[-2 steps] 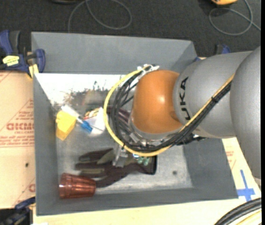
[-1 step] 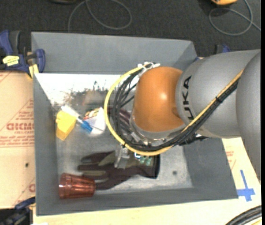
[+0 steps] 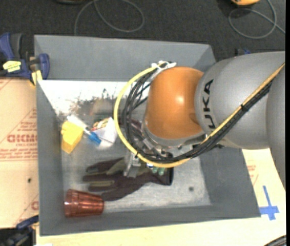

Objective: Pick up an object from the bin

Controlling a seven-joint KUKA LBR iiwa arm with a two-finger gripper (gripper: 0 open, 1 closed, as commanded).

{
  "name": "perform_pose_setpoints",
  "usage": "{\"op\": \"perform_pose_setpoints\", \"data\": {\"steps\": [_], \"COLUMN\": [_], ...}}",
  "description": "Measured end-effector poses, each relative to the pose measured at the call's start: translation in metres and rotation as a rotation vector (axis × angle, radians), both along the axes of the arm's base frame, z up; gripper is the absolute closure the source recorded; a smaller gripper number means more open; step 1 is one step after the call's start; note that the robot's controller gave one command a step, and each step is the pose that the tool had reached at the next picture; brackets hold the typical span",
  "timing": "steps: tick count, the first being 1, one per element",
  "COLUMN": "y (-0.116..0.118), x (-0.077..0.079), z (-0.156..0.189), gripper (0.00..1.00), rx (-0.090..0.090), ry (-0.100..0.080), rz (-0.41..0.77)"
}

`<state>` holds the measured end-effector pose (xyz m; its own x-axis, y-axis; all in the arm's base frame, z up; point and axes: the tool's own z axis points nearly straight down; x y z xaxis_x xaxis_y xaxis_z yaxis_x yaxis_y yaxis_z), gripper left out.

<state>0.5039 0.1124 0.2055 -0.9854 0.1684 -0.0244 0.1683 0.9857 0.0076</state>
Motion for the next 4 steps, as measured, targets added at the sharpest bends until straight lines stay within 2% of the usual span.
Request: {"op": "perform_pose_setpoints", "data": {"steps": [1, 2, 3, 4], "y": [-0.003, -0.015, 0.007, 0.045], "x": [-0.005, -0.001, 0.006, -0.003], "z": [0.023, 0.015, -0.023, -0.010], "gripper": [1.00, 1.00, 1.00, 1.00], "rx": [-0.006, 0.002, -0.006, 0.001], "ry": [0.031, -0.004, 0.023, 0.008], "rz": [-0.019, -0.049, -0.035, -0.113]}}
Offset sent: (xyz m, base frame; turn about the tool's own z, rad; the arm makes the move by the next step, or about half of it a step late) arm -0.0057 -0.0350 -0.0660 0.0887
